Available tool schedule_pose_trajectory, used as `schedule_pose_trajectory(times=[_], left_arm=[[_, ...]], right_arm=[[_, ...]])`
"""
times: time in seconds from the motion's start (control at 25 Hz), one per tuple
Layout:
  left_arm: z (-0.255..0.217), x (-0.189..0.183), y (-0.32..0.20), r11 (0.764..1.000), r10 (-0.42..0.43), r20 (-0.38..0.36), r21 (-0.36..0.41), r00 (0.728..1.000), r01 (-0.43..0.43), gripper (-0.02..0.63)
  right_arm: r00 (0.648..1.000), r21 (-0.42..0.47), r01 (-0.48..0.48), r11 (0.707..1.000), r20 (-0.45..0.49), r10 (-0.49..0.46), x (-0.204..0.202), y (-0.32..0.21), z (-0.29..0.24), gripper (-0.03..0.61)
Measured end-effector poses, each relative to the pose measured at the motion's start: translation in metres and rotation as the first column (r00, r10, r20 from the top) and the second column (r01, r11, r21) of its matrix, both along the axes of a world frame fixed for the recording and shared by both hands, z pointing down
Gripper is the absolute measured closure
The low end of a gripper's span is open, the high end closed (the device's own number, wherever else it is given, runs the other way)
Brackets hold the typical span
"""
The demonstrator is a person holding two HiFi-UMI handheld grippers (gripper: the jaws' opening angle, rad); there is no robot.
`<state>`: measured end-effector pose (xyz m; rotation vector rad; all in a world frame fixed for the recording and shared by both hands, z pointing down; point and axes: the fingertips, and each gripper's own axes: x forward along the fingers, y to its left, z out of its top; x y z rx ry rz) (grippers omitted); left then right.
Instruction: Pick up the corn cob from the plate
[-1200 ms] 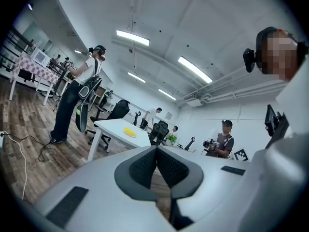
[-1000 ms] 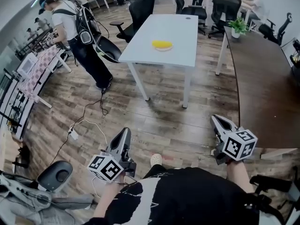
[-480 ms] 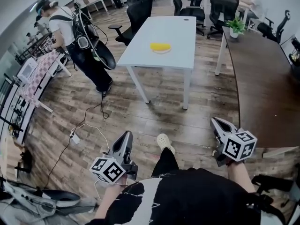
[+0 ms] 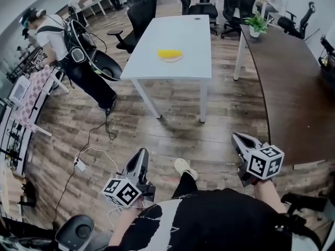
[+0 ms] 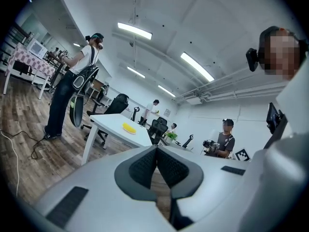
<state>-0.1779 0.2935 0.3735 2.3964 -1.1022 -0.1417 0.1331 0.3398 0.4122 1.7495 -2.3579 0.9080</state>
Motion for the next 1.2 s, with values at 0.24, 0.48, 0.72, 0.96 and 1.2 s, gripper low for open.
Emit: schedule_pose_trajectory(times=[0.24,0.48,0.72,0.96,1.2], left_arm=[[0.007,-0.003,-0.056,1.0,0.013,0.0,-0.017,1.0,-0.013,0.601],[0.014,-0.013,-0.116,1.0,-0.013,-0.012,-0.026,1.0,0.012,0.601],[0.016,-0.012,-0.17,0.999,-0.027,-0.015,-0.024,1.0,0.027,0.601],[0.017,-0.011,-0.21,0.999,-0.019,-0.003,-0.028,1.0,0.019,0.601],[0.009,-0.016,-0.259,0.999,-0.032,-0.014,-0.031,0.999,0.031,0.601]], right_arm=[[1.0,-0.009,-0.014,1.0,0.008,0.014,-0.005,-0.057,-0.002,0.563],[1.0,-0.005,-0.012,1.0,0.002,0.012,-0.006,-0.119,0.0,0.563],[1.0,-0.007,-0.004,1.0,0.008,0.004,-0.001,-0.179,0.004,0.563],[0.999,0.001,-0.002,1.0,0.036,0.002,-0.002,-0.23,0.004,0.563],[0.999,0.0,-0.009,1.0,0.034,0.009,-0.001,-0.276,-0.001,0.563]])
